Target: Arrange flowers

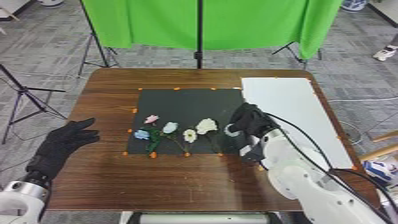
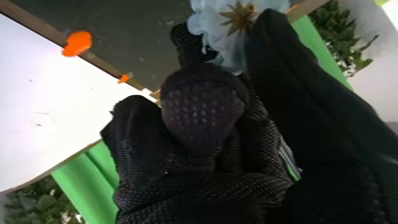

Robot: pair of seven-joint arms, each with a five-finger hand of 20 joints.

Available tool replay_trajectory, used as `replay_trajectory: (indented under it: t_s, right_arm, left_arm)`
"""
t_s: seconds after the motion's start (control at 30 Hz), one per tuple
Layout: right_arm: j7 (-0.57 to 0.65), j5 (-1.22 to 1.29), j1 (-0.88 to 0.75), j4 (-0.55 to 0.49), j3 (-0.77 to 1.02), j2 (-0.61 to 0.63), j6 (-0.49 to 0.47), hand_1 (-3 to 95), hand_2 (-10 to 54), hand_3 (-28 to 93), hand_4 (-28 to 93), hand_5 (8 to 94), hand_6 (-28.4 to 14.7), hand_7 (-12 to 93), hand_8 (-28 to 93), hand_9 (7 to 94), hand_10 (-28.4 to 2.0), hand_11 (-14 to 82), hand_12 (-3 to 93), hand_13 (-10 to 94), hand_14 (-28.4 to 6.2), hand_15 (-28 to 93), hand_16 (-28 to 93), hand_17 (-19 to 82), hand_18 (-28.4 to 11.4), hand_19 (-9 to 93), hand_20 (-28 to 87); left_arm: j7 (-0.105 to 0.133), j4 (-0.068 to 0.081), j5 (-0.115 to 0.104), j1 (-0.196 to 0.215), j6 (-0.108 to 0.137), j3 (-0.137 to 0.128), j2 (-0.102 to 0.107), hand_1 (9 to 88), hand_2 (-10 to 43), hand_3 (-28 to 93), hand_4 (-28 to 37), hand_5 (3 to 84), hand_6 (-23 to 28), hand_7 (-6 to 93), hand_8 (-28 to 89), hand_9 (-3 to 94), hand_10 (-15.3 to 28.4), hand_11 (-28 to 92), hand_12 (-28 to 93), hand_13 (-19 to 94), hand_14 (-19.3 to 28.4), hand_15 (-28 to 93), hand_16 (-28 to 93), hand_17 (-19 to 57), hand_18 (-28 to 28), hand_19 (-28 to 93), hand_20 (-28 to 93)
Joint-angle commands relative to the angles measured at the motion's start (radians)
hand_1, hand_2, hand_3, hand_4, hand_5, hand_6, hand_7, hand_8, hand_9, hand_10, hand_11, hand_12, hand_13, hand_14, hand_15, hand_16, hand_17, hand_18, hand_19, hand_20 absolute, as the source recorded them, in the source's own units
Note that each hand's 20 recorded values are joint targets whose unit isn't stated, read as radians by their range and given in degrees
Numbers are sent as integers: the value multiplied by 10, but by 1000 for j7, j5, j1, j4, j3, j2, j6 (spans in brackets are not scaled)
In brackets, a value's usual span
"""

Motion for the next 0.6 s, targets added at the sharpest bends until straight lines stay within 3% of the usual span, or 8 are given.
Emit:
replay_trajectory:
  t_s: [0.03,0.6]
  right_arm:
    - [-5,26,-22,-14,22,-4,-60,511,-95,668,-182,656,-26,163,-90,677,-161,145,189,850,-26,614,311,556,-162,931,516]
    - [2,35,-35,-31,52,9,-78,490,-95,645,-171,625,-25,149,-87,648,-165,122,177,842,-34,608,308,549,-165,932,504]
  left_arm:
    - [-11,2,7,10,-13,-3,-9,161,177,663,-283,443,78,43,-42,470,163,157,121,395,204,193,7,79,156,159,178]
    - [-24,2,6,9,-23,-6,-4,164,173,663,-283,441,79,43,-41,469,164,157,121,394,203,190,9,79,155,155,179]
